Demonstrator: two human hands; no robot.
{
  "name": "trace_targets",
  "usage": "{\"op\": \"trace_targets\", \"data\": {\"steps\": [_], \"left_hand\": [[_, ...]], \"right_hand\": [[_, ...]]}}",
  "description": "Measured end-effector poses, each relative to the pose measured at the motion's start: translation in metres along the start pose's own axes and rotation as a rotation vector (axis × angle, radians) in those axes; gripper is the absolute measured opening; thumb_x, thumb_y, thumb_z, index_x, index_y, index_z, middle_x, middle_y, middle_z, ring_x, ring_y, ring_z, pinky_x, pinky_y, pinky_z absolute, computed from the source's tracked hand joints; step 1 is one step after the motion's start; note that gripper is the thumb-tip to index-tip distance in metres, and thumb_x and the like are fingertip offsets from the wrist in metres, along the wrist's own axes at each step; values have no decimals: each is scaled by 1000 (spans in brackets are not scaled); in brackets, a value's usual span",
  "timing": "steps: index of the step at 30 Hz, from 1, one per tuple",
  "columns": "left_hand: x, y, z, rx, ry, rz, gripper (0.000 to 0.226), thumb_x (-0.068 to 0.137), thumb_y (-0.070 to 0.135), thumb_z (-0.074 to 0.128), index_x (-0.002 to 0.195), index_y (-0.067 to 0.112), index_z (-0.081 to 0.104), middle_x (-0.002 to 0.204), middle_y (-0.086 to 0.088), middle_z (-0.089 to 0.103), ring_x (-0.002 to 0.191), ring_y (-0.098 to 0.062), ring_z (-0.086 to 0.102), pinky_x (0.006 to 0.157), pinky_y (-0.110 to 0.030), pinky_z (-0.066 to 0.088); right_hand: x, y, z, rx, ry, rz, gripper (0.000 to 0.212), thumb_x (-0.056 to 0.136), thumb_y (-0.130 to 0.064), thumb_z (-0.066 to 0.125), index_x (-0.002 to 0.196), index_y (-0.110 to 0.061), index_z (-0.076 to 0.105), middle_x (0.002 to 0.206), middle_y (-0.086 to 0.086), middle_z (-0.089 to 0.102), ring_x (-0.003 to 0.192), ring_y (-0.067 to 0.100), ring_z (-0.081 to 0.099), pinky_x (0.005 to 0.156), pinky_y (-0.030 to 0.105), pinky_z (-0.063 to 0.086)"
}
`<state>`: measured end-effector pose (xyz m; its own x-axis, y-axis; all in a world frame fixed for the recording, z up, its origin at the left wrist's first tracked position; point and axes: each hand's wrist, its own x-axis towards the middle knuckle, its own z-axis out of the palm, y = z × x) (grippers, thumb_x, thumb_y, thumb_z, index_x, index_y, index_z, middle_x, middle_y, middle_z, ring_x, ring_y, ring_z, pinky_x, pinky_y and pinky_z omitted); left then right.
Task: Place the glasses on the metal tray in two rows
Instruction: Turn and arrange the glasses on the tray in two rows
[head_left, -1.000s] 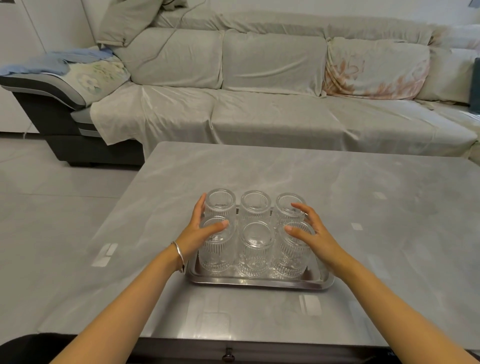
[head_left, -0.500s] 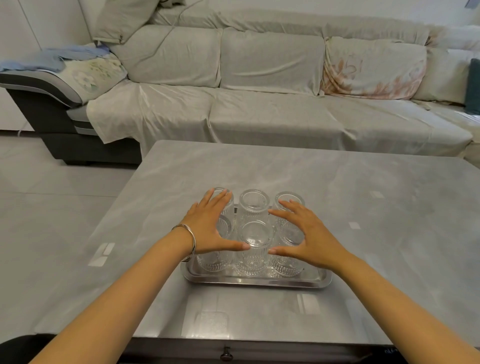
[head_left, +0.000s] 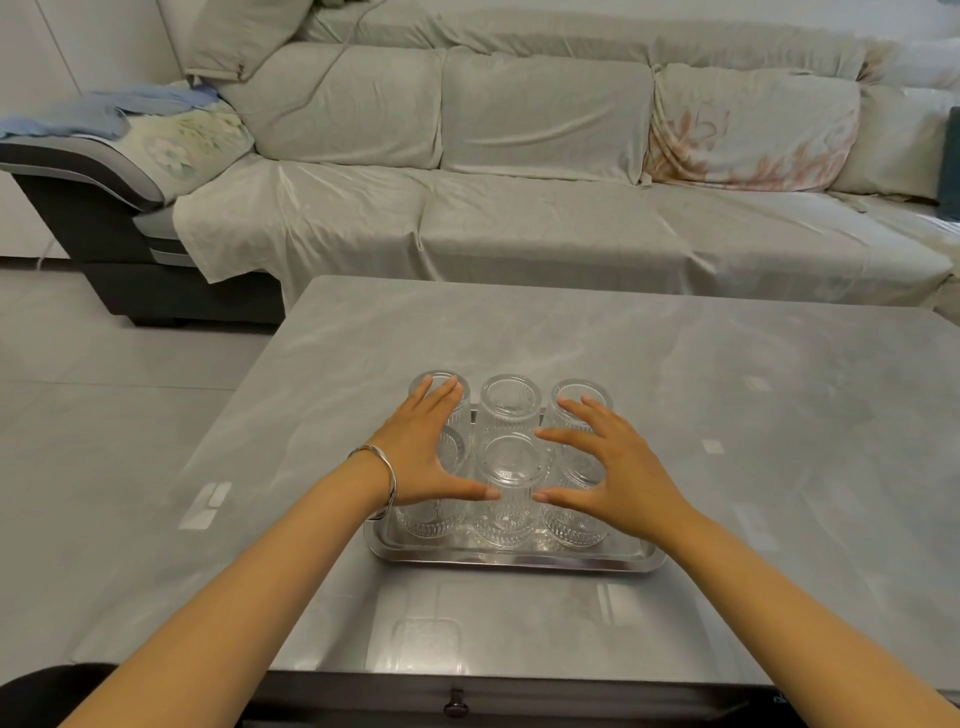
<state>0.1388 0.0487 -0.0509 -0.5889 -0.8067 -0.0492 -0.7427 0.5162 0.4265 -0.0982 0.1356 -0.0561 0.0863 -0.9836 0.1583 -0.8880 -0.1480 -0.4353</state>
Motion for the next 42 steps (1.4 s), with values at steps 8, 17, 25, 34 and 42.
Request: {"op": "trace_targets", "data": {"steps": [8, 17, 25, 34, 42], "left_hand": [[-1, 2, -3, 79, -18, -9, 133, 45, 85, 55, 145, 23, -5, 158, 7, -6, 144, -16, -13, 116, -38, 5], [-4, 1, -6, -152, 58, -27, 85, 75, 73, 32, 145, 29, 15, 157, 9, 6, 144, -10, -7, 117, -38, 4], [-1, -1, 2, 16, 110, -15, 61, 91, 50, 32, 145, 28, 14, 158, 6, 7, 145, -15, -6, 118, -40, 11], [2, -2, 6, 27, 115, -34, 62, 90, 53, 30, 144, 30, 12, 158, 8, 5, 144, -14, -8, 116, -38, 11], [0, 0, 2, 27, 109, -34, 61, 91, 51, 30, 145, 28, 13, 158, 7, 6, 145, -15, -7, 116, -39, 11]], "right_hand": [[-1, -3, -3, -69, -24, -8, 74, 64, -70, 64, 131, -40, 50, 155, -10, 26, 147, 14, 14, 119, 42, 16], [4, -18, -6, -18, -44, -15, 82, 59, -82, 52, 131, -45, 44, 156, -12, 24, 147, 12, 10, 120, 46, 6], [26, -21, 1, -53, -66, 29, 90, 60, -90, 28, 140, -49, 27, 160, -11, 12, 148, 13, 2, 120, 47, -2], [31, -21, 3, -65, -105, 57, 91, 57, -89, 32, 139, -49, 29, 159, -11, 17, 147, 15, 10, 119, 51, 2], [32, -21, 3, -31, -89, 56, 90, 57, -90, 32, 138, -50, 33, 158, -10, 21, 146, 16, 14, 118, 50, 3]]}}
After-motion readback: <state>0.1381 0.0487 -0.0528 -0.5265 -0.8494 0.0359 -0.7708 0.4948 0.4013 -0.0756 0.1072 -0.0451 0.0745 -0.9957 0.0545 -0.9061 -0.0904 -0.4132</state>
